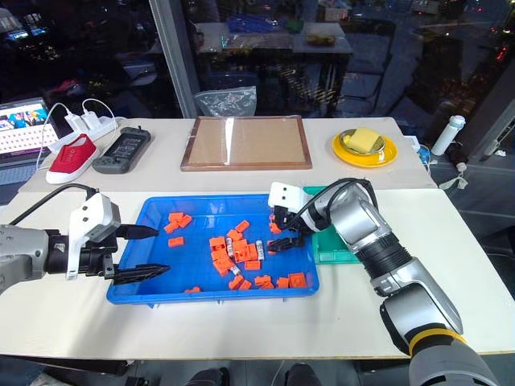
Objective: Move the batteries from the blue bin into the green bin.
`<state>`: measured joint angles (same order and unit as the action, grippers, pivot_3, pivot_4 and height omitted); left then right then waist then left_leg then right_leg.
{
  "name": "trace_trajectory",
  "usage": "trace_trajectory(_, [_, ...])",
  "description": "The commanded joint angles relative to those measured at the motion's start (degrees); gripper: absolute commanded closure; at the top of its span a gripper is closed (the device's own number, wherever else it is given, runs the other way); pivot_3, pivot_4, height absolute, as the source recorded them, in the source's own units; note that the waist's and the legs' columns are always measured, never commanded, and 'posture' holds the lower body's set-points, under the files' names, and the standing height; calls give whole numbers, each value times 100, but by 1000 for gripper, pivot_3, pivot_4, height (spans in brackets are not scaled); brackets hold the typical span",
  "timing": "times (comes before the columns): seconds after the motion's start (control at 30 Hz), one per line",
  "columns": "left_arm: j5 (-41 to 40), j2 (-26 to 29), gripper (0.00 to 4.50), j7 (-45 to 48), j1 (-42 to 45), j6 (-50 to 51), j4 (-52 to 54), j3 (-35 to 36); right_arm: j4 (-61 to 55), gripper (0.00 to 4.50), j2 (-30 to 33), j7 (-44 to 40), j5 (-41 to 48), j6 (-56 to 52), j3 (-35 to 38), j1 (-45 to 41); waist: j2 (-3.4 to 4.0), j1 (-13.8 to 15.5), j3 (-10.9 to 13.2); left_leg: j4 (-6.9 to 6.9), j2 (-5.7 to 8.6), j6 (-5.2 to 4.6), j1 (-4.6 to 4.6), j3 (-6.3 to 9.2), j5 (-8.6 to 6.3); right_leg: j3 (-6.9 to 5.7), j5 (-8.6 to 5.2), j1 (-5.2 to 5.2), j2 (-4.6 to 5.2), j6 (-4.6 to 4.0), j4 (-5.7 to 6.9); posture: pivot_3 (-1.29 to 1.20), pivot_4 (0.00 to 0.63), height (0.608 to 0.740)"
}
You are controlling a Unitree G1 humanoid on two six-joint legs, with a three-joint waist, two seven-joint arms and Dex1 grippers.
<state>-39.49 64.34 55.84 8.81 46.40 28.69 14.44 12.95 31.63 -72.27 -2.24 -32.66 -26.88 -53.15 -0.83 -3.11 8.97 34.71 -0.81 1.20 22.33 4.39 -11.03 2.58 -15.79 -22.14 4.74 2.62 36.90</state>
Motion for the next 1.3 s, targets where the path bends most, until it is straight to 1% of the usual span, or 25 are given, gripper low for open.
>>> trace_trajectory(0.03, [80, 36, 0, 41, 96, -117, 12, 35, -65, 178, 18, 27, -230, 244, -183, 46, 0, -2, 0, 0, 0, 0, 0, 0, 0, 0, 0, 0, 0, 0, 0, 0, 150, 740])
trace_trajectory(0.3, [28, -71, 0, -77, 143, -48, 75, 119, -78, 178, -148, -13, -341, 353, -423, 210, 0, 37, 0, 1, 0, 0, 1, 0, 0, 1, 1, 1, 0, -1, -1, 0, 150, 740])
trace_trajectory(0.63, [16, -52, 0, -77, 116, -37, 86, 152, 434, 178, -487, 154, -463, 556, -416, 102, 0, 30, 0, 1, -1, 0, -1, 0, 0, 1, 1, 1, -2, -2, 0, 0, 150, 740])
trace_trajectory(0.8, [-30, -136, 0, -163, 103, -12, 139, 158, 872, 178, -620, 293, -581, 798, -456, 105, -1, 32, -1, 0, -2, 0, -5, 0, 0, 1, 2, 4, -3, -3, 1, 0, 150, 740])
trace_trajectory(1.1, [-41, -145, 0, -224, 34, 2, 189, 201, 1090, 178, -694, 230, -573, 915, -417, 38, -1, 30, -1, 1, -6, 0, -6, 1, 0, 2, 4, 4, -8, -7, 2, 0, 150, 740])
trace_trajectory(1.23, [-45, -144, 0, -240, 39, 4, 187, 194, 1050, 1207, -682, 197, -550, 898, -401, 64, -1, 31, -1, 1, -6, 0, -6, 1, 0, 3, 4, 4, -8, -8, 2, 0, 150, 740])
trace_trajectory(1.3, [-44, -143, 0, -246, 33, -1, 188, 190, 986, 1911, -659, 179, -537, 875, -385, 78, -1, 30, 0, 1, -7, 0, -6, 1, 0, 3, 4, 3, -9, -8, 2, 0, 150, 740])
